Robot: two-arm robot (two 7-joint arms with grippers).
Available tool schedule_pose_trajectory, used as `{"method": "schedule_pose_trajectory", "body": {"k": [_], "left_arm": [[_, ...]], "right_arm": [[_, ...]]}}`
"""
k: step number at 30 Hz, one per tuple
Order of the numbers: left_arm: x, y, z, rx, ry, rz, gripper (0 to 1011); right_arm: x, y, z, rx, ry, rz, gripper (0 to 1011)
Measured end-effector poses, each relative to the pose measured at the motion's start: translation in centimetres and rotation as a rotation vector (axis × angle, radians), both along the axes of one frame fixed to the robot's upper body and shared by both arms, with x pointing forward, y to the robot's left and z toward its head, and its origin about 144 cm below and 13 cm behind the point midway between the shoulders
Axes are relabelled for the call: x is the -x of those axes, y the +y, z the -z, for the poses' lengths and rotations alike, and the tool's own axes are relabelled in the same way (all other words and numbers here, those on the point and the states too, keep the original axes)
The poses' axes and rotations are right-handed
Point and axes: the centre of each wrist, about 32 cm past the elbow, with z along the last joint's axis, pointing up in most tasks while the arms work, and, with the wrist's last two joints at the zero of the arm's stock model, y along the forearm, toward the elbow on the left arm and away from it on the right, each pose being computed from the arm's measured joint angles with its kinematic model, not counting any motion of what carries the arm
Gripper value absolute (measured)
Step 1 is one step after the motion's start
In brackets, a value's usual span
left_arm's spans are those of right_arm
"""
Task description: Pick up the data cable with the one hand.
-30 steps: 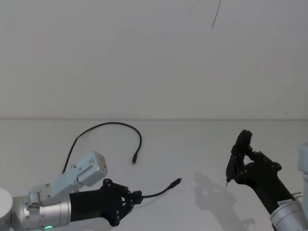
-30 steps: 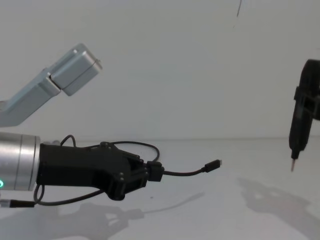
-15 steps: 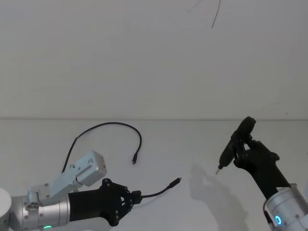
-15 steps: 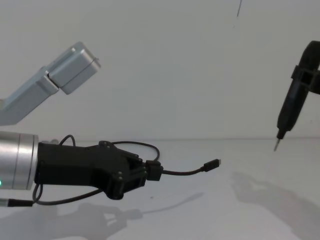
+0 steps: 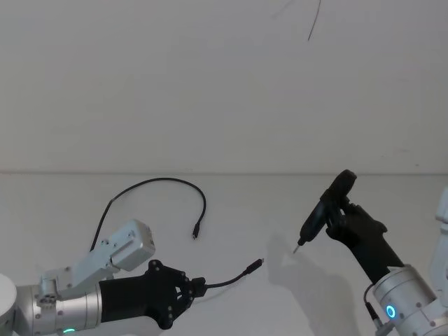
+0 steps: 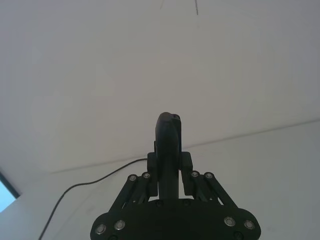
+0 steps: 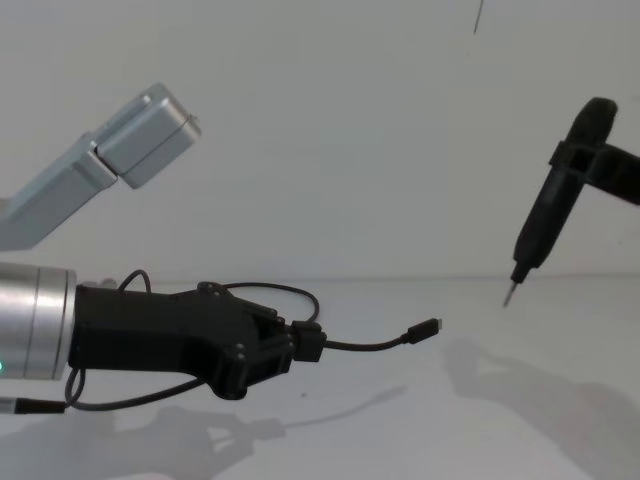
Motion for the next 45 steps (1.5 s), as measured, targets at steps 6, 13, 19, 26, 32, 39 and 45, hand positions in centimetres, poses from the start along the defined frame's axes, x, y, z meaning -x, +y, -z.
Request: {"method": "schedule_pose_trajectory", "body": {"k": [6,13,19,26,32,39,45], "left_arm": [[0.0,0.0,0.0,0.000,0.000,0.000,43],[0.0,0.0,0.0,-0.001,-0.001,0.000,43],[0.0,0.0,0.0,-0.001,-0.001,0.000,43],[0.0,0.0,0.0,-0.001,-0.001,0.000,43],[0.0,0.0,0.0,-0.001,-0.001,0.000,43],[0.0,0.0,0.0,-0.001,-0.001,0.000,43],[0.0,0.0,0.0,-0.001,-0.001,0.000,43]], "right_arm": [[-0.3,0.2,0.2,-0.017,0.013,-0.023,269],[-0.4,0.5,0.5,-0.029,0.025,-0.046,269],[-0.4,0.7,0.6,-0.039,0.034,-0.058,269],[-0.3,0.9,0.7,-0.052,0.042,-0.072,269],[-0.3,1.1,0.9,-0.057,0.050,-0.082,269],[-0.3,1.3,1.1,-0.055,0.060,-0.094,269],[-0.5,1.5,1.3,-0.050,0.066,-0.099,269]]}}
